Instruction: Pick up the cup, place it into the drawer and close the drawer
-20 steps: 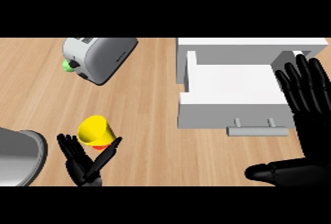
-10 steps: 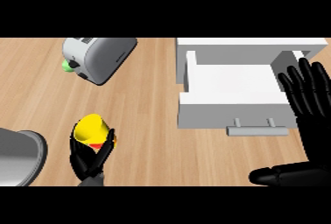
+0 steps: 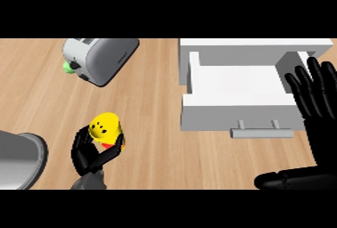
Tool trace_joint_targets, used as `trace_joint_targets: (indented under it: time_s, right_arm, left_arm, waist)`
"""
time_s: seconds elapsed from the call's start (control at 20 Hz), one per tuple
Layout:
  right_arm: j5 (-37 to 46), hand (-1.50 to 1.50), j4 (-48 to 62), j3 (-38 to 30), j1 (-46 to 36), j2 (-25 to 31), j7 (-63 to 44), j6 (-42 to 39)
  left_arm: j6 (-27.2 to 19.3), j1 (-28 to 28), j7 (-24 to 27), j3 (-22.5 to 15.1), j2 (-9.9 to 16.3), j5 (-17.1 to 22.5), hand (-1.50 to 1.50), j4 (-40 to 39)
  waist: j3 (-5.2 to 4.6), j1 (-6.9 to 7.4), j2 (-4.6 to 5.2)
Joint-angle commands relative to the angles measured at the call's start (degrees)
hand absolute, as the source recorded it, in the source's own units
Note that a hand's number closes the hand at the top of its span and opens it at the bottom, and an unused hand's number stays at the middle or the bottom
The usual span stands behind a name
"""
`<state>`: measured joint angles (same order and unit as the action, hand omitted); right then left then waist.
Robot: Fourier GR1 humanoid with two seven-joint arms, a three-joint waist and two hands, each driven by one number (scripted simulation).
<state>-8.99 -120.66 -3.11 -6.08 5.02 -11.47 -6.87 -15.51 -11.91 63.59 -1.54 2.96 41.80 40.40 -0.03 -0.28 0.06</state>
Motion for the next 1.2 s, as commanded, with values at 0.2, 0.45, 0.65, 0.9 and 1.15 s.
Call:
trace_joint_targets:
  time_s: [0.2, 0.45, 0.65, 0.9, 1.15]
  right_arm:
    - [-1.2, -1.5, -0.9, 0.6, 1.7, 0.2, 0.7, -1.7]
    - [-0.3, -1.5, -2.4, -0.1, 0.7, 0.1, -2.0, 0.6]
    - [-1.3, -1.5, -0.2, -1.4, 1.7, 1.2, -0.1, -1.5]
    - [-3.2, -1.5, -0.3, -3.1, 3.9, 1.4, 1.0, -2.5]
    - [-0.7, -1.5, -0.1, -0.7, 2.9, -0.1, 1.7, -1.3]
  left_arm:
    - [20.8, -0.9, -1.1, -7.4, 9.1, -7.1, 1.5, -3.6]
    - [23.6, -3.2, -4.4, -6.2, 11.8, -7.2, 1.5, 2.1]
    - [24.5, -2.7, -6.6, -8.2, 11.5, -8.9, 1.5, 8.1]
    - [19.0, -1.0, -18.5, -11.8, 12.5, -9.6, 1.5, 25.3]
    - [11.4, -5.0, -28.4, -12.8, 10.1, -10.8, 1.5, 35.3]
  waist:
    - [-0.04, -0.37, 0.06]
    - [0.01, 0.21, -0.14]
    - [0.03, 0.23, -0.14]
    - [0.12, 0.67, -0.33]
    - [0.09, 0.48, -0.3]
